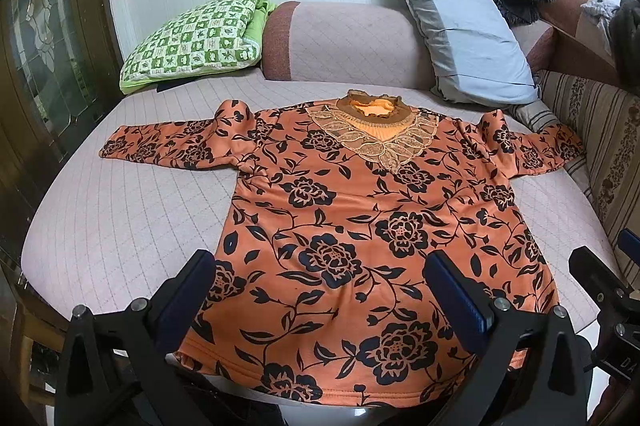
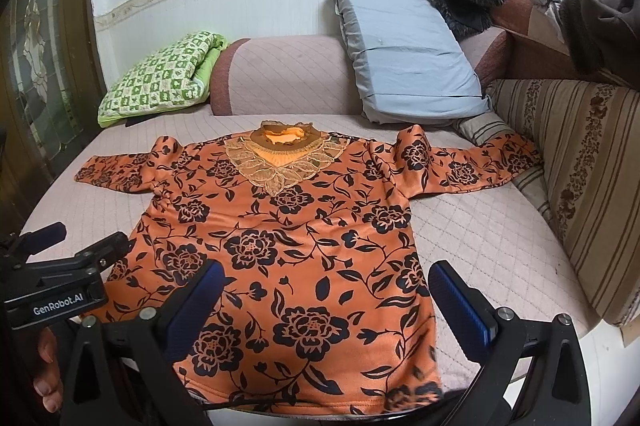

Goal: Fold small clothes

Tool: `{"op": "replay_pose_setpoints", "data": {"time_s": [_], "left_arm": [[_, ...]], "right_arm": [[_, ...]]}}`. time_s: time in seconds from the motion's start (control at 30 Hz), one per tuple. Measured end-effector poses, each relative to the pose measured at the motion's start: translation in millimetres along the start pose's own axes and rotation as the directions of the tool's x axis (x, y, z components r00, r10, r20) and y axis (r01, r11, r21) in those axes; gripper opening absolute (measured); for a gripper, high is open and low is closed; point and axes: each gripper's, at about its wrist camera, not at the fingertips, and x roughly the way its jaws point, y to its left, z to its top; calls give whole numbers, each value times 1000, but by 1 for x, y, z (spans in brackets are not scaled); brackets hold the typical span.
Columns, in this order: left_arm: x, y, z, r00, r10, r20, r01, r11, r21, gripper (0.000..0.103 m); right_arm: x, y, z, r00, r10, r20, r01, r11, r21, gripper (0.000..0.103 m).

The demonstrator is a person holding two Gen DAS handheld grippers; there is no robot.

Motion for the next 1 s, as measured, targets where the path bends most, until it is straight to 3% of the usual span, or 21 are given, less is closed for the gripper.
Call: {"op": "replay_pose_setpoints", "data": {"time_s": [1.0], "left_arm": [[-2, 0, -1, 1000, 7, -1, -7, 1000, 4, 103]], "right_arm": [[-2, 1, -1, 1000, 11, 1, -11, 1000, 12, 103]]}}
